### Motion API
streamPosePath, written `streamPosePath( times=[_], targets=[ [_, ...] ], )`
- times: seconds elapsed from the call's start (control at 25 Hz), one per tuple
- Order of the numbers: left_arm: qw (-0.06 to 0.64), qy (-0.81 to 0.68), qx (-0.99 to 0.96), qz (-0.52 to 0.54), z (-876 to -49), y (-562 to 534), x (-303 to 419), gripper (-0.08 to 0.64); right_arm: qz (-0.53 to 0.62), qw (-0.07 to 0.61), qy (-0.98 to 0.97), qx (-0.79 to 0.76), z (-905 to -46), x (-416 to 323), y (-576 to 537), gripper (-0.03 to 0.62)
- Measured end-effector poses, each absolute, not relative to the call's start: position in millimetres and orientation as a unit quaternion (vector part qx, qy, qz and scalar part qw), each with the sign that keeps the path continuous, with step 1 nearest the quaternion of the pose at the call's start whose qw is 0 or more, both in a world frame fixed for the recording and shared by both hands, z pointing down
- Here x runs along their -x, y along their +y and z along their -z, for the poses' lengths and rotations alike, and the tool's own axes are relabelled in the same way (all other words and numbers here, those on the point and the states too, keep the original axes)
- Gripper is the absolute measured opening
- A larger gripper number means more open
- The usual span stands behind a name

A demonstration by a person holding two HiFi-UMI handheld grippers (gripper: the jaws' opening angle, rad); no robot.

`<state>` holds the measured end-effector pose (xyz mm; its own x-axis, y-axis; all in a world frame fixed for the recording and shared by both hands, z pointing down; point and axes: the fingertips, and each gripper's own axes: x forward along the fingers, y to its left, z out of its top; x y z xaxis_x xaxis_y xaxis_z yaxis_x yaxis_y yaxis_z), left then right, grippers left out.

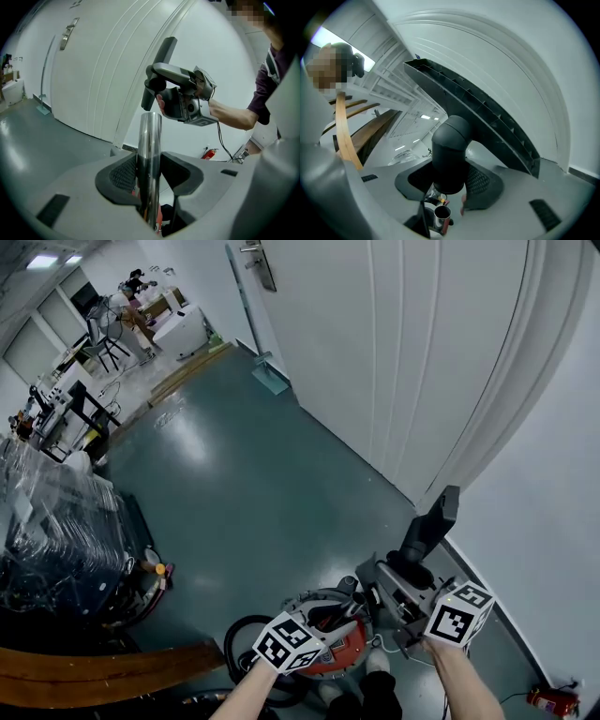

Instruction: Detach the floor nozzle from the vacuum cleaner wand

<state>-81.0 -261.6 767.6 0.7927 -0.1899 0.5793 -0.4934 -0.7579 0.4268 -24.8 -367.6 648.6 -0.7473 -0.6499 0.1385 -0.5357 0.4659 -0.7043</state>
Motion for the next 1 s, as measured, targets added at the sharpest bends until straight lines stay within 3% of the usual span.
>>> streamPosePath(
  times=[0.2,0.68,1.0],
  targets=[
    [0.289,-0.207,-0.906,-0.231,-744,-271,74,0.198,0.378,0.073,0.857,0.343,-635,24,-366,0.181],
    [0.290,-0.291,-0.899,-0.154,-637,-288,82,0.199,0.364,0.066,0.867,0.335,-561,17,-338,0.181],
    [0.280,-0.355,-0.887,-0.092,-559,-276,105,0.063,0.372,0.062,0.866,0.329,-527,16,-319,0.181]
  ],
)
